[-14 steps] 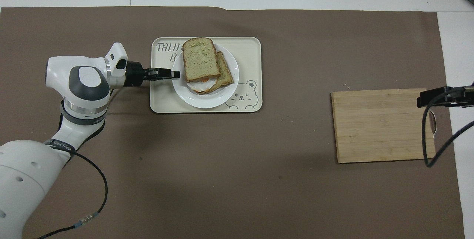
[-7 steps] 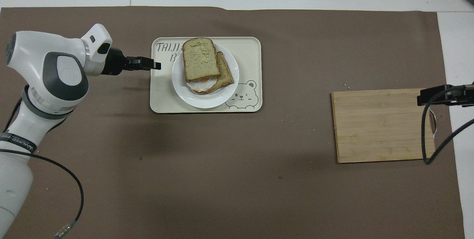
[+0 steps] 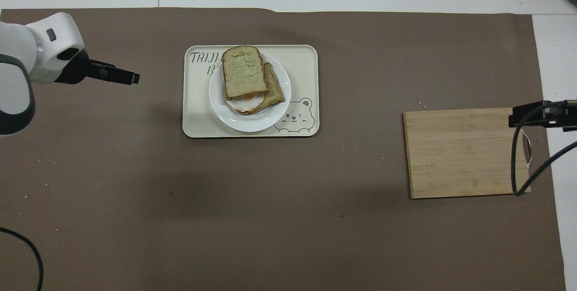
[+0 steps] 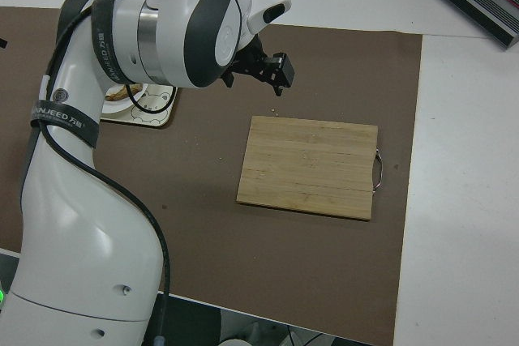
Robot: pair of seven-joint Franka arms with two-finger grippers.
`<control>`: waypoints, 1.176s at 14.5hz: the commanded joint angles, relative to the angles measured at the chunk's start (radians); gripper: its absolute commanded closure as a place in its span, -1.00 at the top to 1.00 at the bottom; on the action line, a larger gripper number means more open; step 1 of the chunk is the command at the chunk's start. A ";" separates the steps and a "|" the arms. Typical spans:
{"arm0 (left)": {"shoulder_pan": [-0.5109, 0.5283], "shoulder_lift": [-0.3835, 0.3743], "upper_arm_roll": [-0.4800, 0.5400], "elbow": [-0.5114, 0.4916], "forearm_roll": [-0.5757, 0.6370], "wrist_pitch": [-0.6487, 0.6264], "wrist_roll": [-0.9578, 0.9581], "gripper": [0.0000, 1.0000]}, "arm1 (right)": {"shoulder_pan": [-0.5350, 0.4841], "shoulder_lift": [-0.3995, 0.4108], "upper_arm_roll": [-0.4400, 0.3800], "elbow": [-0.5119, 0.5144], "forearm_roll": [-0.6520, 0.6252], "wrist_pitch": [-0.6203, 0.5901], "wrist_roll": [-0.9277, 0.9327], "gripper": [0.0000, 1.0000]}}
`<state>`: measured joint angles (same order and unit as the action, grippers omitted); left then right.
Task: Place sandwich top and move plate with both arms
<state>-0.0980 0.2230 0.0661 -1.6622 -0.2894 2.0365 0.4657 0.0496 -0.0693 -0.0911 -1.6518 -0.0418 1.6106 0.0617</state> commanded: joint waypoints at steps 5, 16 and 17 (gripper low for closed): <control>-0.006 -0.131 0.004 0.129 0.199 -0.289 -0.076 1.00 | -0.019 0.000 -0.001 0.000 0.011 0.006 -0.056 1.00; -0.017 -0.298 -0.026 0.203 0.288 -0.619 -0.180 1.00 | -0.019 -0.024 -0.001 -0.037 0.022 -0.006 -0.057 1.00; -0.016 -0.300 -0.026 0.203 0.286 -0.621 -0.183 1.00 | -0.017 -0.024 0.001 -0.037 0.022 -0.006 -0.057 1.00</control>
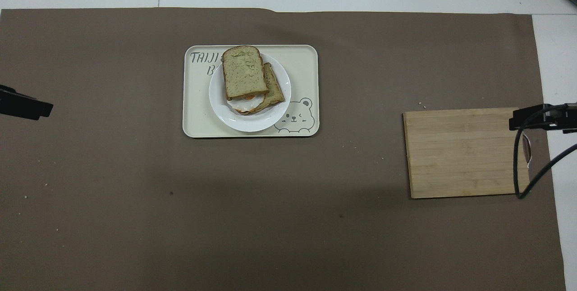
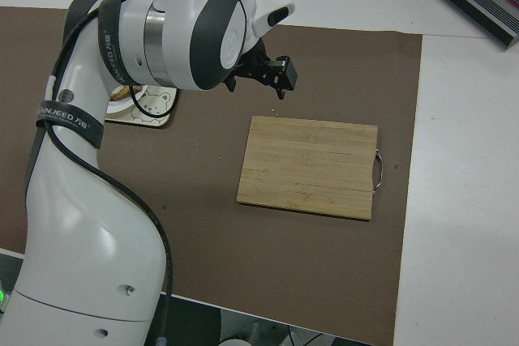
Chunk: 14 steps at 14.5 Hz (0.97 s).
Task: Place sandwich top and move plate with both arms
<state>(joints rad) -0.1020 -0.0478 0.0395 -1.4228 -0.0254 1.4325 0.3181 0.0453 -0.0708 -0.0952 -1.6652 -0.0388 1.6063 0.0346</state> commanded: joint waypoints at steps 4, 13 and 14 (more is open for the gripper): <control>-0.010 -0.024 0.008 -0.030 0.027 -0.032 -0.039 1.00 | -0.015 -0.021 0.005 -0.024 0.019 -0.002 -0.032 1.00; 0.002 -0.072 0.014 -0.091 0.024 -0.087 -0.151 1.00 | -0.005 -0.014 0.015 0.031 0.013 -0.015 -0.041 1.00; 0.002 -0.070 0.014 -0.090 0.024 -0.077 -0.152 1.00 | -0.005 -0.014 0.015 0.036 0.013 -0.020 -0.041 1.00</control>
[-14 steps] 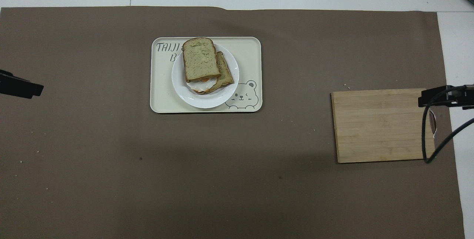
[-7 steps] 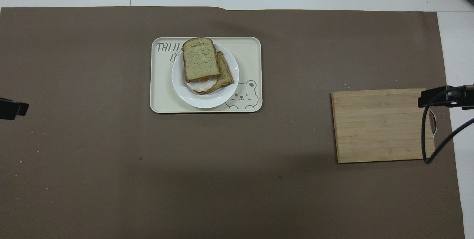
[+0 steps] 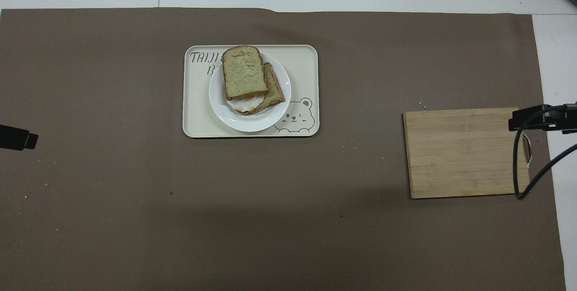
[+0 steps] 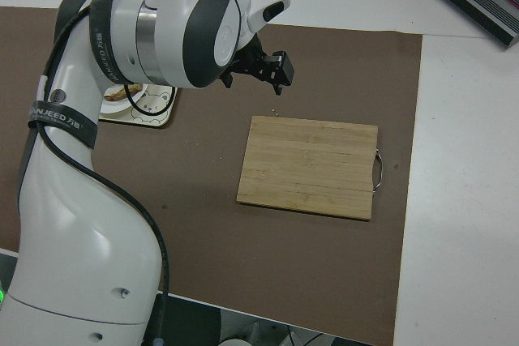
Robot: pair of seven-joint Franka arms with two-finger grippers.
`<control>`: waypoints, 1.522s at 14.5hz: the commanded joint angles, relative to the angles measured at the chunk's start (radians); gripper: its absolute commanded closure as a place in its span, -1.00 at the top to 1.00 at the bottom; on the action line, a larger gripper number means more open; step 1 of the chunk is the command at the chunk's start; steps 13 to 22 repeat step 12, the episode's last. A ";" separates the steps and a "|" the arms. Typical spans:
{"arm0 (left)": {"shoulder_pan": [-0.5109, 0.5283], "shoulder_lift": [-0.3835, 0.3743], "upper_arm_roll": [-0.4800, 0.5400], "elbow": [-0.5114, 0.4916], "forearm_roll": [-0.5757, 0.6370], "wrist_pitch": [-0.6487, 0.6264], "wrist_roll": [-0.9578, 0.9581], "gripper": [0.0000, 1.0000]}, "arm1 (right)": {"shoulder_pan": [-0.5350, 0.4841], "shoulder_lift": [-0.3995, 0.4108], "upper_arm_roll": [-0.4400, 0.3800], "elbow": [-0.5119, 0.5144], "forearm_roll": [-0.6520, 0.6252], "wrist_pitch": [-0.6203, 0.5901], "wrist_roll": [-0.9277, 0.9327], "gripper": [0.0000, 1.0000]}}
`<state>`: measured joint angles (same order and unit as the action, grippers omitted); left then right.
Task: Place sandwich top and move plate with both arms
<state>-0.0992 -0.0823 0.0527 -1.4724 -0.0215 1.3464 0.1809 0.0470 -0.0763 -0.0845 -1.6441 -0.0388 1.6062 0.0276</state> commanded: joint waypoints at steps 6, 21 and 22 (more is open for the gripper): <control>0.016 -0.025 0.002 -0.029 0.012 0.036 -0.035 1.00 | -0.006 -0.023 0.003 0.003 0.017 -0.026 -0.029 1.00; 0.016 -0.025 0.002 -0.029 0.017 0.037 -0.038 1.00 | -0.002 -0.025 0.005 0.006 0.023 -0.051 -0.029 1.00; 0.016 -0.025 0.002 -0.029 0.017 0.037 -0.038 1.00 | -0.002 -0.025 0.005 0.006 0.023 -0.051 -0.029 1.00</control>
